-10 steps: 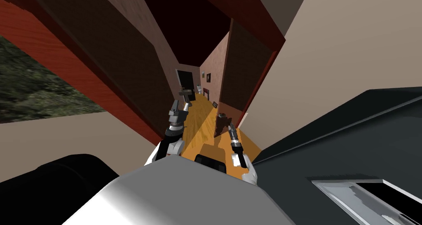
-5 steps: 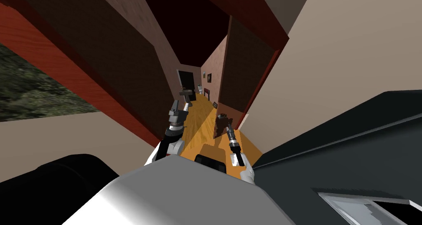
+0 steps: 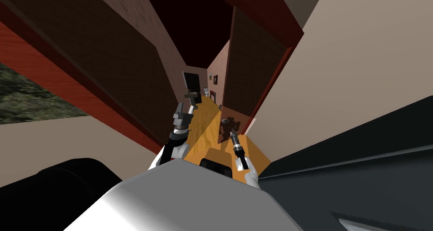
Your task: Push the door open
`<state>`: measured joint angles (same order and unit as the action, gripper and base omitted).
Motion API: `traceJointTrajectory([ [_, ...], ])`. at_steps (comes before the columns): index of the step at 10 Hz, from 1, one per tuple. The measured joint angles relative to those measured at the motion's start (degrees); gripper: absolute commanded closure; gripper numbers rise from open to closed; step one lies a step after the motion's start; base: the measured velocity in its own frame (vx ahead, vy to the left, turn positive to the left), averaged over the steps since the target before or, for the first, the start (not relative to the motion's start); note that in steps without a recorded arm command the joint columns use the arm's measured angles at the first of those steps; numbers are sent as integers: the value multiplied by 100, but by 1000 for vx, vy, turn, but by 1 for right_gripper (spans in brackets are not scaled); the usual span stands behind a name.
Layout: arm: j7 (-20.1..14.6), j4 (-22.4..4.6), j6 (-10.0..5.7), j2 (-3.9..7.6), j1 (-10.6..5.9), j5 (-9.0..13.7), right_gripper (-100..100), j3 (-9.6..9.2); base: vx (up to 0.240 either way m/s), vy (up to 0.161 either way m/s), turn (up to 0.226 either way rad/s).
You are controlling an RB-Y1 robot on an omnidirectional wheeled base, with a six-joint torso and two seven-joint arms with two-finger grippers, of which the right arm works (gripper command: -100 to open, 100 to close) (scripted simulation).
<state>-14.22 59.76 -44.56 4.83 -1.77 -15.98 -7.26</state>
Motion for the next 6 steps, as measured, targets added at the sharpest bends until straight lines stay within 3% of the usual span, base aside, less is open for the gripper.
traceJointTrajectory([
  [6,-122,-796,-141,-43,-304,-129,-100,-72,52,-52,32],
])
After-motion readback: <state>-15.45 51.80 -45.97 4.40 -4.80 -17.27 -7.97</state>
